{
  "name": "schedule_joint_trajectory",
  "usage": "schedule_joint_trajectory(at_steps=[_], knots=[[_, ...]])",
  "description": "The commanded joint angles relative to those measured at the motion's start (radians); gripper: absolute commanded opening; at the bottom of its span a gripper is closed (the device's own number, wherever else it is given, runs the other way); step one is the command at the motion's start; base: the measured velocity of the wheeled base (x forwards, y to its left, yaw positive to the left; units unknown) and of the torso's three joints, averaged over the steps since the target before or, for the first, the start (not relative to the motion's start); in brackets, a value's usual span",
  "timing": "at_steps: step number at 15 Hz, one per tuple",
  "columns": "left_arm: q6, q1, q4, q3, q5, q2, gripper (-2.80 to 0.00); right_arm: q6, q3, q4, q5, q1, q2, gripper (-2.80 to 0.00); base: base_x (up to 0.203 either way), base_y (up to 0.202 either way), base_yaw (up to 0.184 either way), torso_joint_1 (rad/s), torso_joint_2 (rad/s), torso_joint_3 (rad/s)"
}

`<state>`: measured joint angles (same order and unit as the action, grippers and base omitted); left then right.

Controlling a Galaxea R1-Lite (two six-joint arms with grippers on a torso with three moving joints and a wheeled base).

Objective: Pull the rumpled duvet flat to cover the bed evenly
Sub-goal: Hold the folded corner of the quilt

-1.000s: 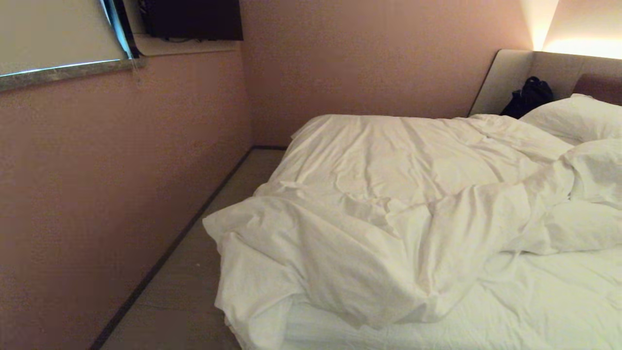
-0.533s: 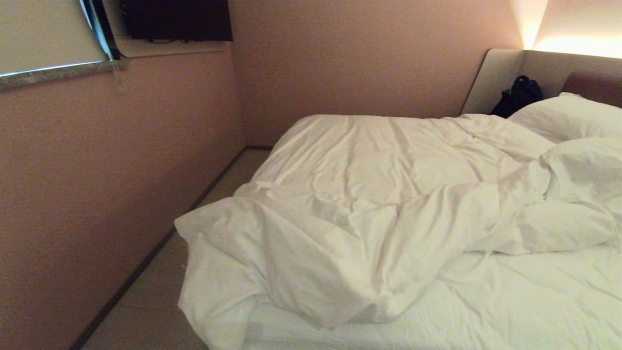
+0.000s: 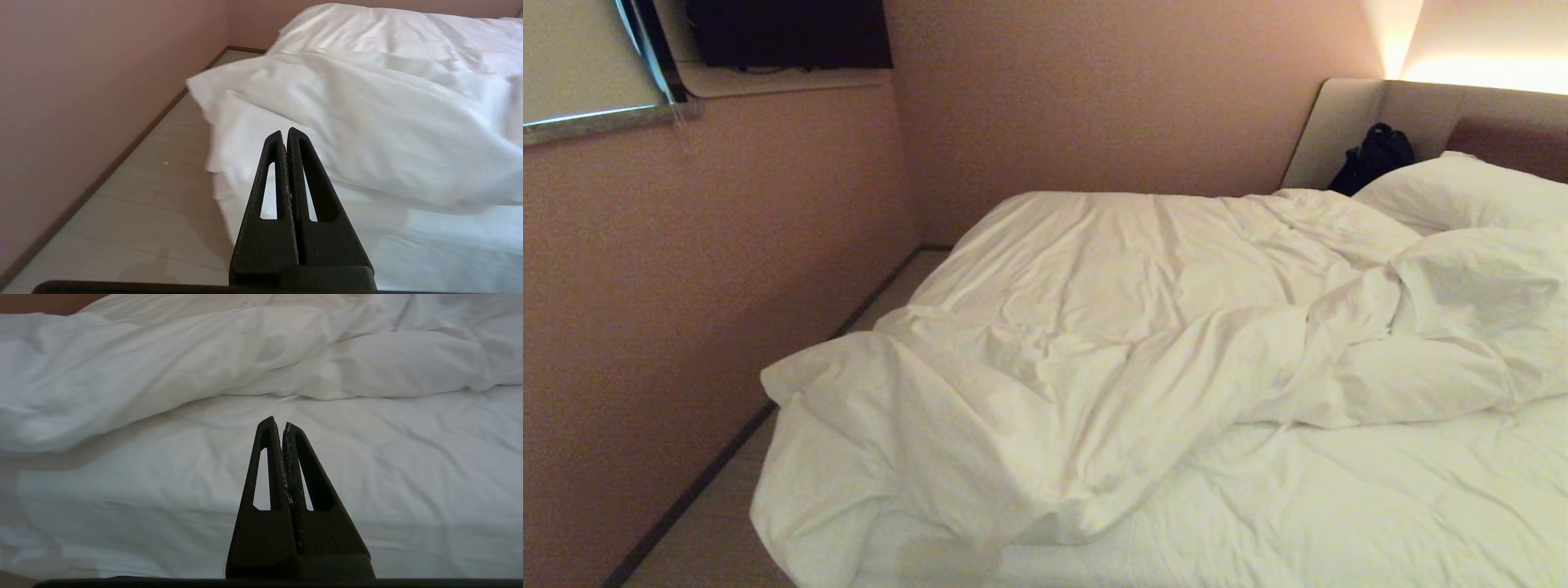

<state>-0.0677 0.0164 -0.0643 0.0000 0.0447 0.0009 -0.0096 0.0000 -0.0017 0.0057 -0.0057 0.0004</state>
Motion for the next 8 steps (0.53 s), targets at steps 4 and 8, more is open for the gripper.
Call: schedule_joint_trajectory(at_steps=[4, 8], knots=[[0.000, 0.000, 0.000, 0.000, 0.001, 0.001, -2.80, -0.001, 0.000, 0.000, 0.000, 0.000, 0.000, -2.80, 0.000, -0.194, 0.001, 0.004, 0.01, 0.001], [0.000, 0.000, 0.000, 0.000, 0.000, 0.001, -2.80, -0.001, 0.000, 0.000, 0.000, 0.000, 0.000, -2.80, 0.000, -0.194, 0.001, 0.004, 0.00, 0.003]])
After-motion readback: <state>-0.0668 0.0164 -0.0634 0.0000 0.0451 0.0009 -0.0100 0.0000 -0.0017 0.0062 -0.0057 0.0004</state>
